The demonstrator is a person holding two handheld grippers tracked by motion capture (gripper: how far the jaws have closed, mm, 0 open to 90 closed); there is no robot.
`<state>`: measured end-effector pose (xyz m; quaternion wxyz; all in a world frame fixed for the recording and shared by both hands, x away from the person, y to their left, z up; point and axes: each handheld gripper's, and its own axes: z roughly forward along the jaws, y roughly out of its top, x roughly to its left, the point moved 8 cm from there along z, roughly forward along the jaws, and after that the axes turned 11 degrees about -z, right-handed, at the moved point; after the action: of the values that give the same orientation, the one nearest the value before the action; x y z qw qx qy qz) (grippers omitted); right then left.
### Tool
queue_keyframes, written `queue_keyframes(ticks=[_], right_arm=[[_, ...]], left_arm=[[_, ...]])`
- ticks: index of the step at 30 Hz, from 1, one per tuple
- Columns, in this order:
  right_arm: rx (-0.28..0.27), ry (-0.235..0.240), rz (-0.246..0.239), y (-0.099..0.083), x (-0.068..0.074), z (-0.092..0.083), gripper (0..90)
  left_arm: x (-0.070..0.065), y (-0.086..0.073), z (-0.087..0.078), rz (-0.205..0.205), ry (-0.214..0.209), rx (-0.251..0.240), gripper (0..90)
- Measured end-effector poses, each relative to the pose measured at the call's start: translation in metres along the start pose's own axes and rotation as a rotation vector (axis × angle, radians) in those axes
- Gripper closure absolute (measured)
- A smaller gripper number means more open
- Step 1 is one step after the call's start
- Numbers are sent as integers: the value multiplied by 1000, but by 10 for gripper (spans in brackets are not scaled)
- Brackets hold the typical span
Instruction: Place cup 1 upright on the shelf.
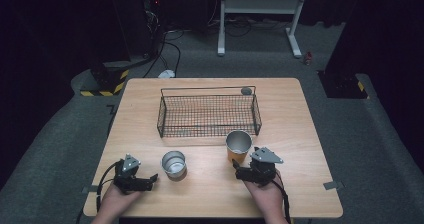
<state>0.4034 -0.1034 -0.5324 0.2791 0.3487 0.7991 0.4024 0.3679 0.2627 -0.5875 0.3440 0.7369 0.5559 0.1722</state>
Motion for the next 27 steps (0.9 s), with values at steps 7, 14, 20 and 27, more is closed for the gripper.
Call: queue_keyframes(ticks=[7,14,20,27], right_arm=[[-15,0,-9,7,2,3,90],[-27,-5,-1,13,1,7,91],[-38,-10,13,19,0,10,92],[-46,-11,19,22,-1,15,98]], left_arm=[[0,0,0,-2,-1,-1,3],[0,0,0,-4,-1,-2,3],[-1,-1,0,-5,0,-3,3],[-1,-1,0,-4,-1,-3,3]])
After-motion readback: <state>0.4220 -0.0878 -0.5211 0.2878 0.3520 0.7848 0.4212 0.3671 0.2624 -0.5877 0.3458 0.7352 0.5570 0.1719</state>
